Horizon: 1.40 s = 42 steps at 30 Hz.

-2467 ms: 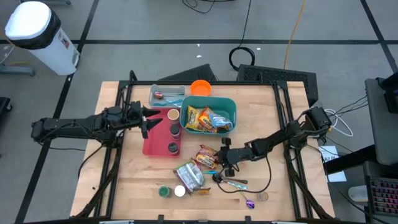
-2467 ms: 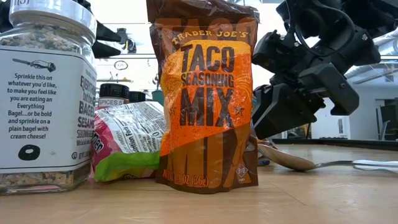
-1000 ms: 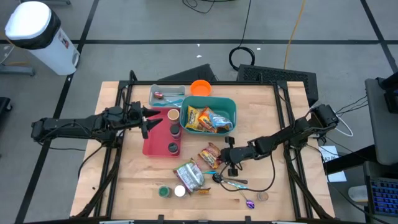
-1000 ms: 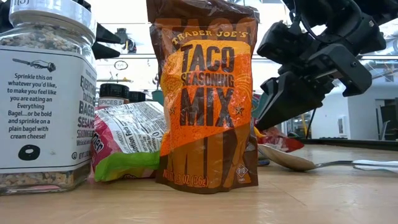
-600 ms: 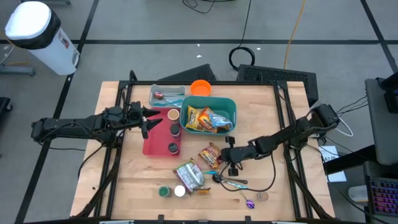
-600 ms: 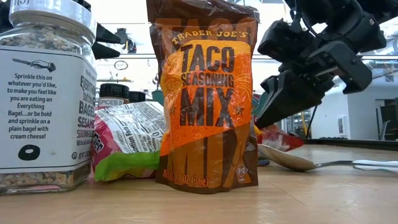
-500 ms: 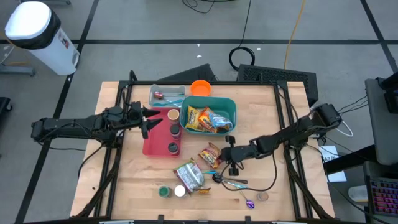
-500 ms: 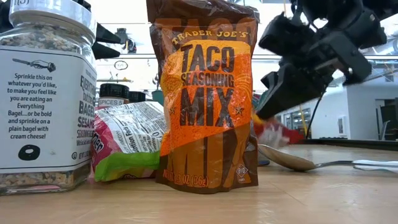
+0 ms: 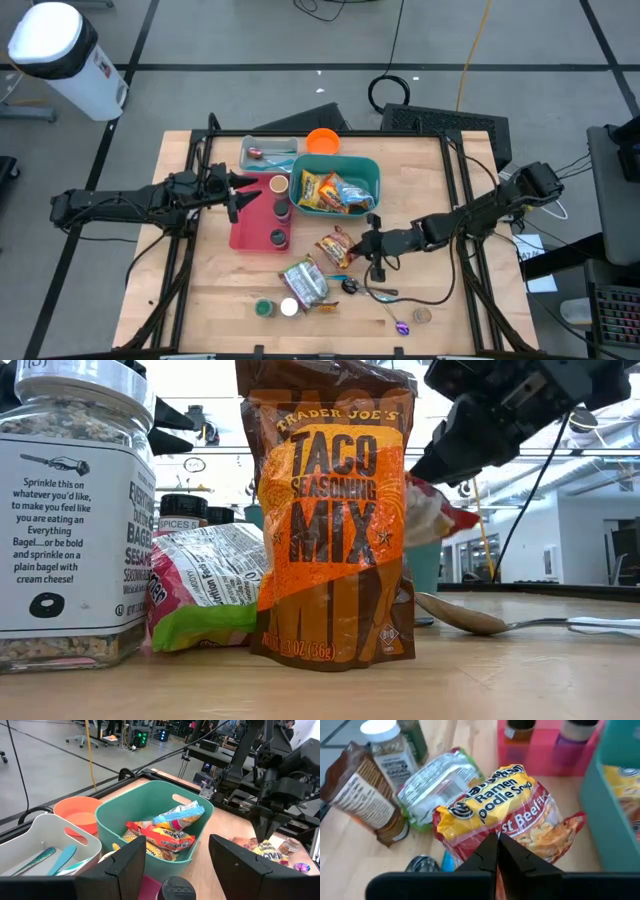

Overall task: Pick & Place Food Item
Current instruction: Put the red noodle pack into the green bin

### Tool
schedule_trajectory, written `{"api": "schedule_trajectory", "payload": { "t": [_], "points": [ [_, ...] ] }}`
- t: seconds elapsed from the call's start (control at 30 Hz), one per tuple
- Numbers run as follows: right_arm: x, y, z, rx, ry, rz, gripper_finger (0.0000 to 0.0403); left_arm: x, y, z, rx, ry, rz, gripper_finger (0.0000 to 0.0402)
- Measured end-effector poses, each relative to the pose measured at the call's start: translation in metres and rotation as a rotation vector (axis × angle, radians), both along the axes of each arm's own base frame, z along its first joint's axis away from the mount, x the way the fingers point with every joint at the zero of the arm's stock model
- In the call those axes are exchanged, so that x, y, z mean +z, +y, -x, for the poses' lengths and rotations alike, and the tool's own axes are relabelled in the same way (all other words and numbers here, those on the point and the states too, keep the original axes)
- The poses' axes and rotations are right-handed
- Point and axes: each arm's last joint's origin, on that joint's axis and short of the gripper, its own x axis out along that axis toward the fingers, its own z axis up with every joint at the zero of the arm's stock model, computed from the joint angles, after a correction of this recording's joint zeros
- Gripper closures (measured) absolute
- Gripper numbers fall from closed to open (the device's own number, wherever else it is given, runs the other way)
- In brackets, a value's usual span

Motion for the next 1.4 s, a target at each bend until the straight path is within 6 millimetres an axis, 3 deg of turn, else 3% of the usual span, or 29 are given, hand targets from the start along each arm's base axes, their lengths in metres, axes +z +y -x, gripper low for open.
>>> {"api": "schedule_trajectory", "payload": {
  "t": [0.47, 0.97, 1.13, 1.4],
  "points": [
    [0.019, -0.017, -0.012, -0.053, -0.194, 0.023, 0.0403, 0.0, 0.0, 0.0, 0.004, -0.002, -0.001, 0.0176],
    [0.044, -0.084, -0.027, -0.302, -0.457, -0.04, 0.0403, 0.0, 0.0, 0.0, 0.005, -0.003, -0.001, 0.0176],
    [0.038, -0.101, -0.034, -0.363, -0.498, -0.057, 0.0403, 0.0, 0.001, 0.0, 0.029, -0.003, -0.007, 0.0176],
    [0.02, -0.112, -0.051, -0.392, -0.546, -0.055, 0.0403, 0.0, 0.001, 0.0, 0.031, -0.002, -0.008, 0.0176]
  ]
}}
